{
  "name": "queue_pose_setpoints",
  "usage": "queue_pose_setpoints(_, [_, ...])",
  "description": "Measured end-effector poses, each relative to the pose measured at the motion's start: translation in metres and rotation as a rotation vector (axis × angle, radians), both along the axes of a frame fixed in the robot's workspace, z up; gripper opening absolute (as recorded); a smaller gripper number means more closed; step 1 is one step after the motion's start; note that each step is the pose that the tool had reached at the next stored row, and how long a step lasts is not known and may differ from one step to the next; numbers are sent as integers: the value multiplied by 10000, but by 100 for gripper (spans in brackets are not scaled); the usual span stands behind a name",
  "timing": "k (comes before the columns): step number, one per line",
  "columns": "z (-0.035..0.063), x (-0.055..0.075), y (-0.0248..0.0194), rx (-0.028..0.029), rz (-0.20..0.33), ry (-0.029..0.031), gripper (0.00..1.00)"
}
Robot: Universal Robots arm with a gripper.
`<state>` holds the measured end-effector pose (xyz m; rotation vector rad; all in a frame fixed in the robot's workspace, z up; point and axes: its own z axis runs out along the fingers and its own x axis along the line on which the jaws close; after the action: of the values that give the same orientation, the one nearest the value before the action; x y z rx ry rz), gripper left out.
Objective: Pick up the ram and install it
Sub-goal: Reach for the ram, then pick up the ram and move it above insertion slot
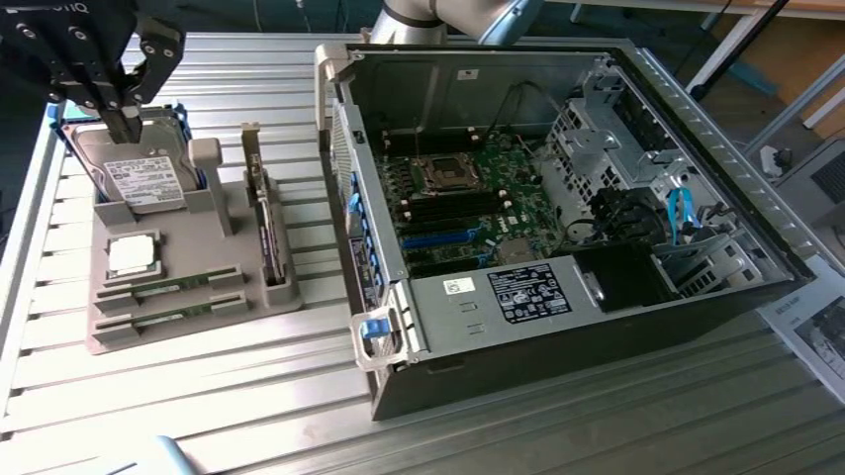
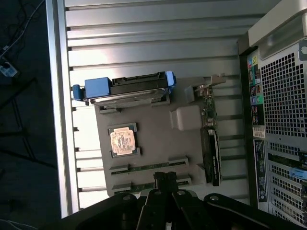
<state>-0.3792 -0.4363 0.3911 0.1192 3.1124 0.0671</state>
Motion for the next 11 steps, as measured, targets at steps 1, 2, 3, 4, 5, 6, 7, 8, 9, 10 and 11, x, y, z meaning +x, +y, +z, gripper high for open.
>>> queue_pose_setpoints(1, [0, 0, 0, 0, 0, 0, 10])
queue_pose_setpoints(2, [0, 0, 0, 1, 1, -1, 10])
queue_pose_setpoints(3, [0, 0, 0, 0, 0, 0, 10])
queue_pose_setpoints(4, [0, 0, 0, 0, 1, 0, 10])
queue_pose_setpoints(5, [0, 0, 0, 0, 0, 0, 10])
queue_pose_setpoints(6, [0, 0, 0, 0, 0, 0, 10])
queue_pose_setpoints(7, [0, 0, 0, 0, 0, 0, 10])
queue_pose_setpoints(8, [0, 0, 0, 0, 0, 0, 10])
queue_pose_setpoints(9, [0, 0, 0, 0, 0, 0, 10])
queue_pose_setpoints(10, [0, 0, 0, 0, 1, 0, 10])
queue_pose_setpoints(11, [0, 0, 0, 0, 1, 0, 10])
